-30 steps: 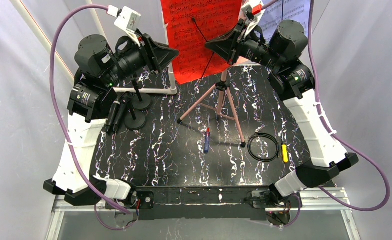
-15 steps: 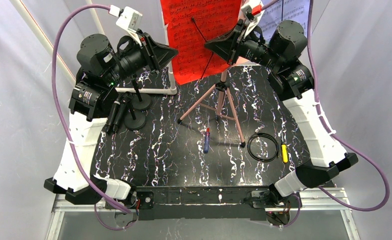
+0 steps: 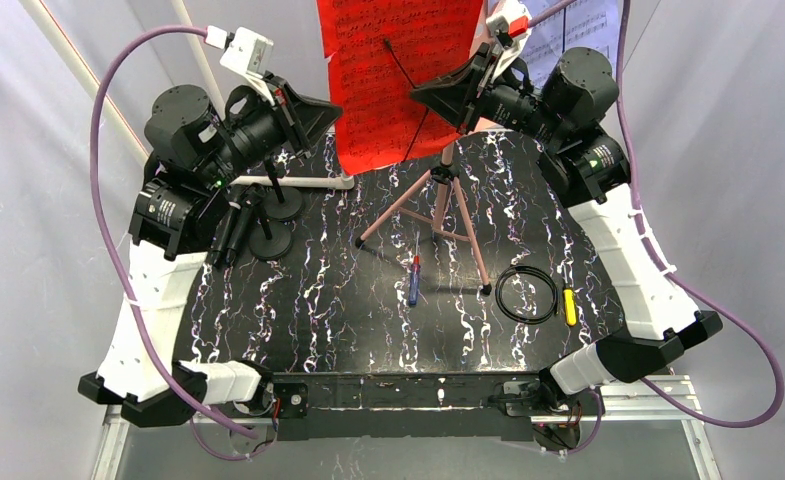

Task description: Pack up the instrument practice props

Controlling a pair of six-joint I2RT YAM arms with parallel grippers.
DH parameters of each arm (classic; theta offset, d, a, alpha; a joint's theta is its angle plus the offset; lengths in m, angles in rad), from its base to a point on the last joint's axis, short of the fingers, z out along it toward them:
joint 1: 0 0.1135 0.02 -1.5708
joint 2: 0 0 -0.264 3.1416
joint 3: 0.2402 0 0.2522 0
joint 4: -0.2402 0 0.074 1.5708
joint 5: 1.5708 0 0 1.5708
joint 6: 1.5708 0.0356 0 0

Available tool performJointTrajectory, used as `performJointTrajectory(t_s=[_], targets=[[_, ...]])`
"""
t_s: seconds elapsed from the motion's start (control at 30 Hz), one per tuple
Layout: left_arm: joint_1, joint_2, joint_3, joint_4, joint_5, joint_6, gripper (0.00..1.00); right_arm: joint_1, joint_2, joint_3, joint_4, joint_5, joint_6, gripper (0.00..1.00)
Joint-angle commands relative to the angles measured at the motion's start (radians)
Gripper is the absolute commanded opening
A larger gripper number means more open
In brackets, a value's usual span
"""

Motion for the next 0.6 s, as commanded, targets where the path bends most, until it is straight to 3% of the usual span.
performJointTrajectory(t_s=[0.0, 0.1, 0.27, 0.33, 0.57], targets=[[-0.006, -0.050, -0.032, 0.015, -0.039, 0.010, 0.00, 0.008, -0.032, 0.000, 0.074, -0.029, 0.023, 0.01], [-0.006, -0.070, -0.060, 0.029, -0.046, 0.010, 0.04, 0.008, -0.031, -0.004, 0.081, -0.031, 0.025, 0.01], [-0.006, -0.080, -0.082, 0.066, -0.030, -0.004, 0.38, 0.008, -0.026, -0.002, 0.082, -0.043, 0.027, 0.01], [-0.006, -0.064, -0.065, 0.069, -0.015, -0.010, 0.45, 0.009, -0.024, 0.001, 0.085, -0.049, 0.031, 0.01], [-0.006, 0.018, 0.016, 0.060, 0.022, -0.020, 0.45, 0.009, -0.020, 0.003, 0.088, -0.060, 0.039, 0.01]])
